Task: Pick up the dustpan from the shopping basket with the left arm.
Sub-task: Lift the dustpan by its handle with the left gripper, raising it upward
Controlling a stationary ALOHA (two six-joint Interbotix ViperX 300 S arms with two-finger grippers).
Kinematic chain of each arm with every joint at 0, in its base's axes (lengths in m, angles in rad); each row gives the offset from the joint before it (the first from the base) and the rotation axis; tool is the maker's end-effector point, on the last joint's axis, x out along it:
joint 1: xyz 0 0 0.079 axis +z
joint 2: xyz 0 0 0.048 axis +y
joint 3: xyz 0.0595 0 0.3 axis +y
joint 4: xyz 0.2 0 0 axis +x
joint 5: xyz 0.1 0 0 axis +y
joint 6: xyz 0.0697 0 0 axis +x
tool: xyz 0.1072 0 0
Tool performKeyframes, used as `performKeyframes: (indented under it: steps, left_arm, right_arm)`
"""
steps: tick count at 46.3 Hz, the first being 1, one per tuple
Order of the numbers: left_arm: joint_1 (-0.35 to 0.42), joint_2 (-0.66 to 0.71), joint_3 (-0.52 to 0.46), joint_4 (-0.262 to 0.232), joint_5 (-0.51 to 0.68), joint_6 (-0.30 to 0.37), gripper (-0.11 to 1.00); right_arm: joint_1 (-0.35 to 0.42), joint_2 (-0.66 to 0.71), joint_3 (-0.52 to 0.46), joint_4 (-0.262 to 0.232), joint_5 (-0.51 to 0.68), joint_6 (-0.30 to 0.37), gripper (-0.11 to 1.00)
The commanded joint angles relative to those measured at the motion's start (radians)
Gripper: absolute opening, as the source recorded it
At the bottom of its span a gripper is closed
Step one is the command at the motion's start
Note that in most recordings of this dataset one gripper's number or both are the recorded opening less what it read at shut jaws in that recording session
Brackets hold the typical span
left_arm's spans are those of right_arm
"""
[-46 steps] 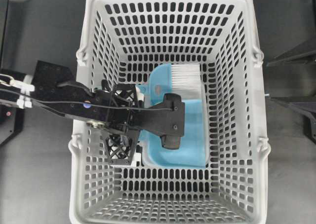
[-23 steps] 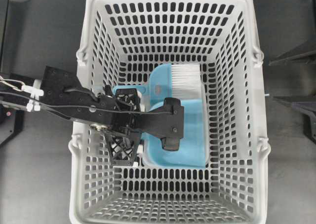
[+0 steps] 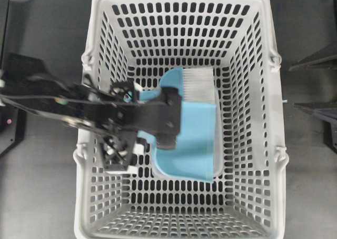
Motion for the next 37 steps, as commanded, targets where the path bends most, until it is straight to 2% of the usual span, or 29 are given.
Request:
performKeyframes:
  steps: [1, 11, 21, 37]
  left_arm:
    - [0.014, -0.086, -0.038, 0.003, -0.012, 0.002, 0.28]
    - [0.04, -0.209, -0.038, 0.003, -0.11, 0.0, 0.28]
    - [0.054, -0.25, 0.008, 0.005, -0.235, 0.002, 0.28]
    - [0.061, -0.261, 0.023, 0.003, -0.259, 0.0, 0.28]
  right_arm:
    - [0.0, -0.003, -0.005, 0.005, -0.009, 0.003, 0.79]
    - [0.0, -0.025, 0.006, 0.005, -0.009, 0.005, 0.79]
    - [0.0, -0.04, 0.02, 0.003, -0.009, 0.018, 0.79]
    - [0.0, -0.051, 0.031, 0.005, -0.009, 0.038, 0.79]
